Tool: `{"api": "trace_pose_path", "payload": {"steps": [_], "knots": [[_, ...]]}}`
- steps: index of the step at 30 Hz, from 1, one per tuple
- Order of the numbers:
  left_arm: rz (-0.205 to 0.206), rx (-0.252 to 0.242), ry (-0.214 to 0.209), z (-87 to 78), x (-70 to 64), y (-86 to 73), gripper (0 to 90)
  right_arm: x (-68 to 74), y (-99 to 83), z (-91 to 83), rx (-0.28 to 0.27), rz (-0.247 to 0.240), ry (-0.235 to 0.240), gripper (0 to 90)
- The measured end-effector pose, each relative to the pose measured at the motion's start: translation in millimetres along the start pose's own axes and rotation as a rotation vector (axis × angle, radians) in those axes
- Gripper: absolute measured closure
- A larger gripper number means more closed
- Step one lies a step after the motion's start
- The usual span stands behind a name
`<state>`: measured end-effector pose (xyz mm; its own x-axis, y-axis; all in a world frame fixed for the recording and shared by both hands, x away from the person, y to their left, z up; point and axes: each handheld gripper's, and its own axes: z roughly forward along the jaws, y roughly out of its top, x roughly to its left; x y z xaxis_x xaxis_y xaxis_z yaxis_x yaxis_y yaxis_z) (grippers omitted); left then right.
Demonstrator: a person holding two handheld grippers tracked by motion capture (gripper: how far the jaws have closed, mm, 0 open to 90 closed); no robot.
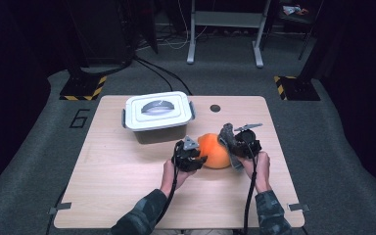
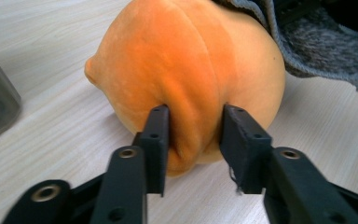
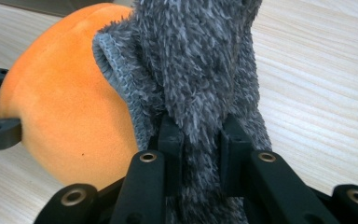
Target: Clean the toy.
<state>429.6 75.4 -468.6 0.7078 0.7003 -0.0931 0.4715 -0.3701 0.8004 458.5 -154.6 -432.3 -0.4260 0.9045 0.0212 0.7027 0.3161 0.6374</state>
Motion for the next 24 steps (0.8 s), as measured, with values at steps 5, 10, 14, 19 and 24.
{"api": "trace_pose_path", "payload": {"steps": [5, 10, 14, 19, 24], "knots": [[0.012, -0.001, 0.012, -0.5, -0.9, -1.7, 50.2, -0.4, 2.4, 2.0, -0.002, 0.009, 0.001, 74.6], [0.054, 0.011, 0.036, 1.1, -6.1, -3.4, 46.7, -1.9, 5.8, 4.3, 0.000, 0.004, 0.000, 74.5], [0.078, 0.024, 0.063, 6.0, -9.6, -4.3, 48.3, -3.5, 6.8, 7.3, 0.006, 0.012, 0.004, 74.5], [0.098, 0.033, 0.087, 10.9, -11.3, -5.9, 64.2, -3.2, 6.7, 9.3, 0.002, 0.015, 0.000, 74.5], [0.076, 0.016, 0.072, 6.4, -8.4, -5.6, 74.2, -3.9, 6.3, 5.8, -0.012, 0.026, 0.004, 74.5]]}}
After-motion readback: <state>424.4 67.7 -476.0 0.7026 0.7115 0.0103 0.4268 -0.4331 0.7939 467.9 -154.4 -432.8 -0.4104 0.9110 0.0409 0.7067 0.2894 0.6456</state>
